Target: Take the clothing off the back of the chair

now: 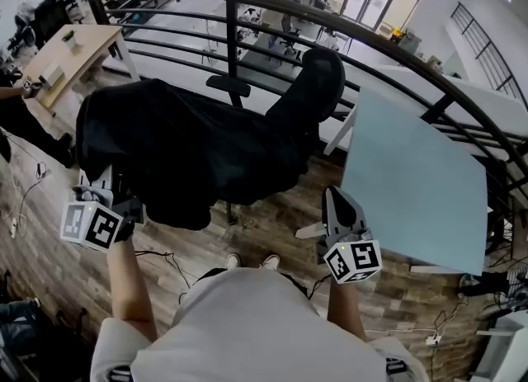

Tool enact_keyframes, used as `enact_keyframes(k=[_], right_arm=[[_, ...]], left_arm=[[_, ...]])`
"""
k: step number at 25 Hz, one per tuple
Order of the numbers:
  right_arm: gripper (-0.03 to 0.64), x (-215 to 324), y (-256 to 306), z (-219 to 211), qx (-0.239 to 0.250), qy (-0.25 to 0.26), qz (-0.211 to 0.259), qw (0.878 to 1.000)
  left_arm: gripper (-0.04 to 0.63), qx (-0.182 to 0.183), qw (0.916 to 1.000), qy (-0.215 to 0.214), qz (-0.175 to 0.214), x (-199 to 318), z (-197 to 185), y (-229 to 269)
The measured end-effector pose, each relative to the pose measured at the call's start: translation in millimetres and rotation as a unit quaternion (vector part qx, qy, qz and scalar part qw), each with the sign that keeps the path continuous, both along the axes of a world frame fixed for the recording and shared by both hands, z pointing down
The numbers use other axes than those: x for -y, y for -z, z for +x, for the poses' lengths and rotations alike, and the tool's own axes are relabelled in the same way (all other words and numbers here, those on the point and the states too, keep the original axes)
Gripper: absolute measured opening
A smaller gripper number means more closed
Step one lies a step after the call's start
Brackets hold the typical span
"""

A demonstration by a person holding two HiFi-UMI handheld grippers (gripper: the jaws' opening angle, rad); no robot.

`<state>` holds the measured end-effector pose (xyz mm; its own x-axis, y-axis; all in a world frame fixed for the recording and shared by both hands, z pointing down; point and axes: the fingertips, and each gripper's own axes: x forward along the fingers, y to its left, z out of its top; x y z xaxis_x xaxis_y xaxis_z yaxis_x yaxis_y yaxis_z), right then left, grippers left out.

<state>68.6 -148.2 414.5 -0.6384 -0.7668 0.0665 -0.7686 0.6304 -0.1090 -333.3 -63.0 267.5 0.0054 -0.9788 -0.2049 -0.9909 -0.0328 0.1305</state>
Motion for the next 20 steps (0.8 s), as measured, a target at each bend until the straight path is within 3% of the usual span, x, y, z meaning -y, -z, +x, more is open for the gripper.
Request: enact_keyframes(k=[6,10,15,20], right_arm=[[0.020,-11,5,-25,-0.003,0.016,0.006,1.000],[0.020,-13,2,-27,-0.007,0.010,0.002,1.000],[0.020,-11,2,-28,-0.014,0.004,-0.004,1.000],[0.020,-7,-2,-26,-0.016,0.005,-0.005,1.000]], left_arm=[[0.048,0.014,0.9997,-0.005,-0.019,-25,-6,-12],[0.048,0.053,0.9964,-0.008,-0.066,-33,5,-41],[0.048,0.014,0.9951,0.025,-0.094,-56,-24,-67],[0.048,0.013,0.9946,0.030,-0.098,-60,-23,-74]])
